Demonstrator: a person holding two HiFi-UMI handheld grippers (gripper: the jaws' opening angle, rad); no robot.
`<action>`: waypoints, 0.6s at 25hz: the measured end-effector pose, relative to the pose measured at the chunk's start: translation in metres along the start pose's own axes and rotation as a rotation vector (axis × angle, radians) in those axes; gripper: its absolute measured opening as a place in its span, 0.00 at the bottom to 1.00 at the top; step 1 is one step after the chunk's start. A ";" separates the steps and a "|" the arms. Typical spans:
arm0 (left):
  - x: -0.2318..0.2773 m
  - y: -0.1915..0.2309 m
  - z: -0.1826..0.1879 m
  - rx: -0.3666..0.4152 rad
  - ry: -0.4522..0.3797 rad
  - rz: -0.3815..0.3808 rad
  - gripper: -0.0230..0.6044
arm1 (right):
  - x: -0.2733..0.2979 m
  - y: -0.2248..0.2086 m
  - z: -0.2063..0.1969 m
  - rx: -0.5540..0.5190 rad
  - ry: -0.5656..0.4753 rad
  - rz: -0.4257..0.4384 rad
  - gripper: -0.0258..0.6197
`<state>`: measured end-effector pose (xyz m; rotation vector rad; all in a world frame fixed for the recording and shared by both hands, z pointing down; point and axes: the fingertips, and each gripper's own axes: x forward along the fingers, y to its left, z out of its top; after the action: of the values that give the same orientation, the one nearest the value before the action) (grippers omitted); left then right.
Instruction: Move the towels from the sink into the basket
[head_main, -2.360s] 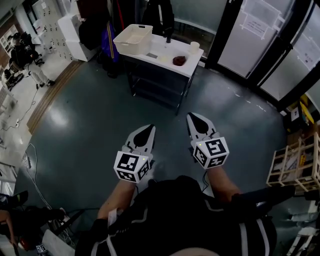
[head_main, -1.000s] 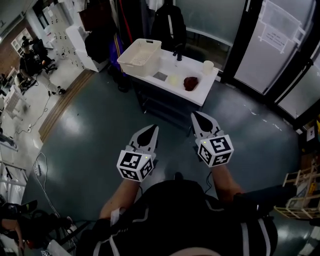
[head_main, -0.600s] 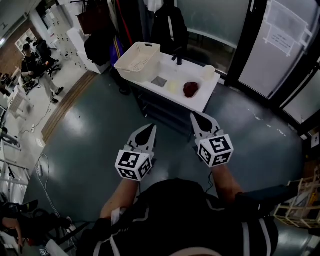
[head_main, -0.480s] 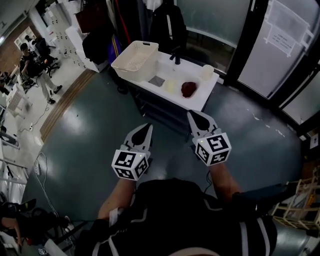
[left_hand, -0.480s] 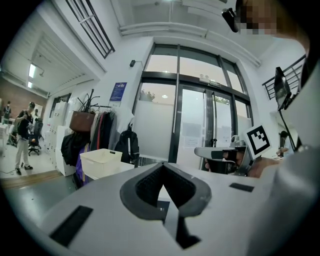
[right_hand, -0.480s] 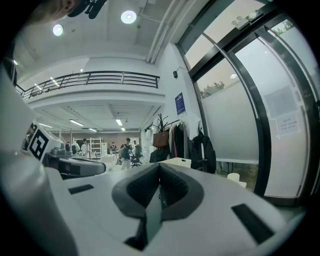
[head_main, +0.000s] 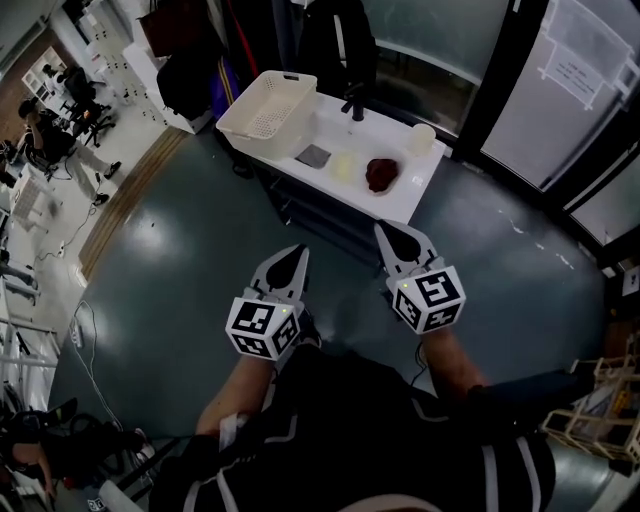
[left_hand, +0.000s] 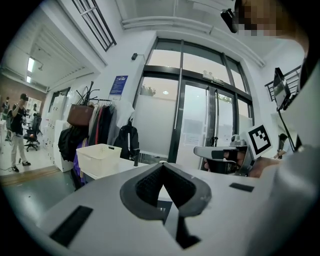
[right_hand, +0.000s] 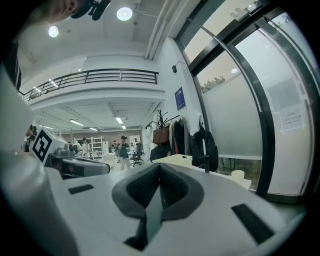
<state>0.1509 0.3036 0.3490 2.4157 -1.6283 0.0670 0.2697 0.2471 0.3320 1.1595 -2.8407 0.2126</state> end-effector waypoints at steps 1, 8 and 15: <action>0.004 0.004 0.000 -0.002 -0.001 -0.008 0.04 | 0.005 -0.003 0.000 -0.001 0.001 -0.011 0.04; 0.033 0.050 0.012 0.007 -0.015 -0.034 0.04 | 0.053 -0.012 0.003 -0.015 0.015 -0.048 0.04; 0.062 0.097 0.025 -0.001 -0.020 -0.082 0.04 | 0.114 -0.017 0.010 -0.021 0.029 -0.063 0.04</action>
<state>0.0835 0.2070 0.3504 2.4862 -1.5352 0.0283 0.2005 0.1551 0.3367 1.2287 -2.7697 0.1939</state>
